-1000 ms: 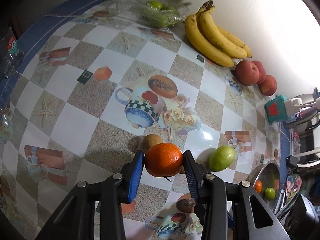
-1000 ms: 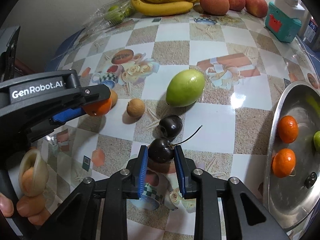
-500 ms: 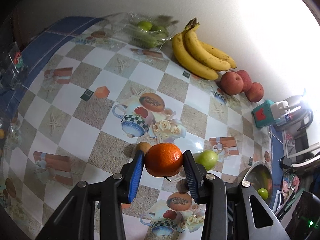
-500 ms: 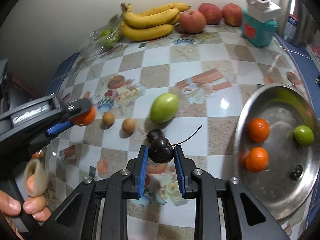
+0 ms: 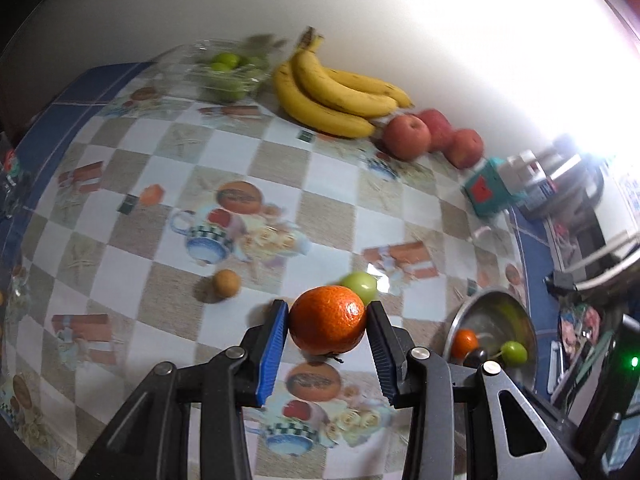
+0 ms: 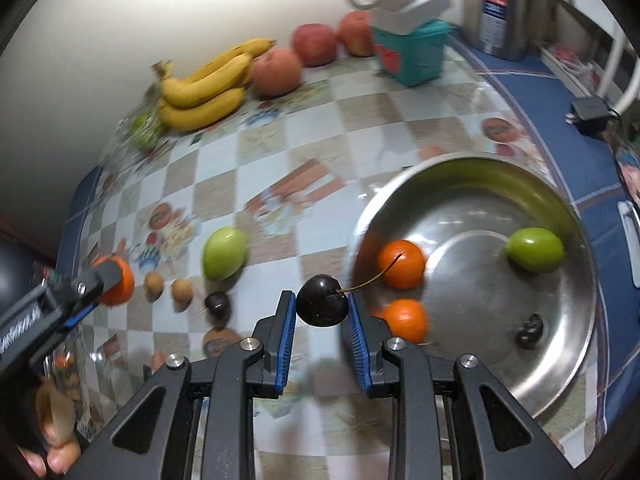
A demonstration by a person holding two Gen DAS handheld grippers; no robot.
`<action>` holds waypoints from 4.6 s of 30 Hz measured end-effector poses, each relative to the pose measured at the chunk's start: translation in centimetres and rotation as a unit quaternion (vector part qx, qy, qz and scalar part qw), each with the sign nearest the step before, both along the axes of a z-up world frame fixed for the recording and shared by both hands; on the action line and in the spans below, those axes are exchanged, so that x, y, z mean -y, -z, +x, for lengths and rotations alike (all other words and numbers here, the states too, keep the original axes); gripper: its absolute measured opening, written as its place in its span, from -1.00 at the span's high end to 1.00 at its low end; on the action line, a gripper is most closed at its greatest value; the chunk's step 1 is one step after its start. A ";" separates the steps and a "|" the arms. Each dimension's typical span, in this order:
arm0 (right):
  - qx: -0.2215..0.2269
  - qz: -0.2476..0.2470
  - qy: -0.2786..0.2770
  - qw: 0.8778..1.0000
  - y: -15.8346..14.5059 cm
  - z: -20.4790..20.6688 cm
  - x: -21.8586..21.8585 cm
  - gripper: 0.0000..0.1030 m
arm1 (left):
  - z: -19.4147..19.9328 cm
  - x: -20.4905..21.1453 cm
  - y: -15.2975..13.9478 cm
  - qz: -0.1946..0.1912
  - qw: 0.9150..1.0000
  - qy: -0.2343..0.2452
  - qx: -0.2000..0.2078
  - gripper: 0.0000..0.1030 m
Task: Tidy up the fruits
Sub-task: 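Carry the orange and plum into the steel basin and lower them, then open both tools to release the orange and plum in the basin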
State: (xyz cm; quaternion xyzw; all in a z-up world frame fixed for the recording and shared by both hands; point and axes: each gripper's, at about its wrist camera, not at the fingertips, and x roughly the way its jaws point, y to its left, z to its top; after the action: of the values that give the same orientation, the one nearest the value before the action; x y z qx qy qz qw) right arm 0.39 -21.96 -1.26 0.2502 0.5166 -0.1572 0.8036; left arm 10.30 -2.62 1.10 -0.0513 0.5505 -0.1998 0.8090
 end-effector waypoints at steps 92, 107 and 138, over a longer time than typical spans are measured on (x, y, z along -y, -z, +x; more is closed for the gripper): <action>-0.028 0.057 0.130 0.990 3.3 -8.8 8.6 0.39 | -12.0 16.7 4.8 0.075 0.961 0.266 -0.017 -0.06; -0.016 0.056 0.142 0.988 2.7 -9.3 9.0 0.40 | -9.5 14.5 4.0 0.067 0.975 0.210 -0.029 -0.08; -0.025 0.026 0.079 0.996 2.9 -7.2 6.8 -0.46 | -4.1 7.1 4.9 0.096 0.994 0.001 -0.046 -1.00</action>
State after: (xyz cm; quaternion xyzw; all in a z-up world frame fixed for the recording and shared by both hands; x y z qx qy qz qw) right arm -6.78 -28.80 -4.15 0.3068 0.5193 -0.2129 0.7687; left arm 6.20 -9.72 -3.81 0.0182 0.6036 -0.1438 0.7840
